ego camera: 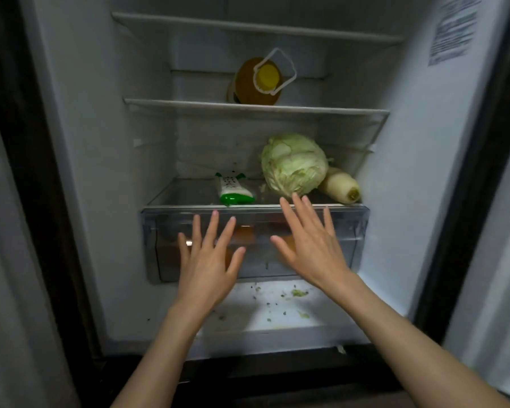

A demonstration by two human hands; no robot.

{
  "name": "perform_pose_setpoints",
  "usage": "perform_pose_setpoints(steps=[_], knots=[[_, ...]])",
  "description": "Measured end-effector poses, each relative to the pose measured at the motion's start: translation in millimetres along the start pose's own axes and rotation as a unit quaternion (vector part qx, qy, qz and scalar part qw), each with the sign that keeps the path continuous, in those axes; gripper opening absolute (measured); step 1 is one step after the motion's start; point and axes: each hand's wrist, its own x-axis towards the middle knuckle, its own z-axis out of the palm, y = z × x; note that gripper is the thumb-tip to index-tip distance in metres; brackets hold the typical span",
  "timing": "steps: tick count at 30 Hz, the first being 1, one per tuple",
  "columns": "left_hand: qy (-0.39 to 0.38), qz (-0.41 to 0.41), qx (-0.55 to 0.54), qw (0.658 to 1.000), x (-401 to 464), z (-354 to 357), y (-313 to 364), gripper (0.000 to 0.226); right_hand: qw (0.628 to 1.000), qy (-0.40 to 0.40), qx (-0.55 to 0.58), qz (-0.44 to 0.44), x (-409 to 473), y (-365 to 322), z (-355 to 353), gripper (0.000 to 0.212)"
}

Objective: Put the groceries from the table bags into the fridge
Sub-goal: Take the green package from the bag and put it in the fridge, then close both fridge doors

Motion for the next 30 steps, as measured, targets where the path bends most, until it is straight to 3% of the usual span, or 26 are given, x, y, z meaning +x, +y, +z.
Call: perform_pose_setpoints(steps=[8,11,16,23,30], knots=[[-0.035,0.004,0.008,0.999,-71.1,-42.7,38.3,0.080,0.999,-0.006,-0.045,0.012,-91.6,-6.8,-59.9,0.076],[-0.051,0.000,0.022,0.998,-121.3,-62.2,55.6,0.066,0.999,0.000,-0.032,0.015,-145.5,-17.0,-78.9,0.074],[-0.107,-0.005,0.024,0.994,-205.3,-97.3,77.0,0.061,0.997,-0.066,-0.040,0.024,-227.8,-39.1,-116.4,0.071],[-0.047,-0.005,0.000,0.999,-305.2,-153.2,58.8,0.069,0.998,-0.055,0.004,-0.006,-294.4,-91.7,-148.0,0.070],[-0.001,-0.041,0.043,0.998,-367.8,-232.5,-17.5,0.062,0.990,-0.069,0.089,-0.081,-296.5,-215.2,-147.8,0.075]])
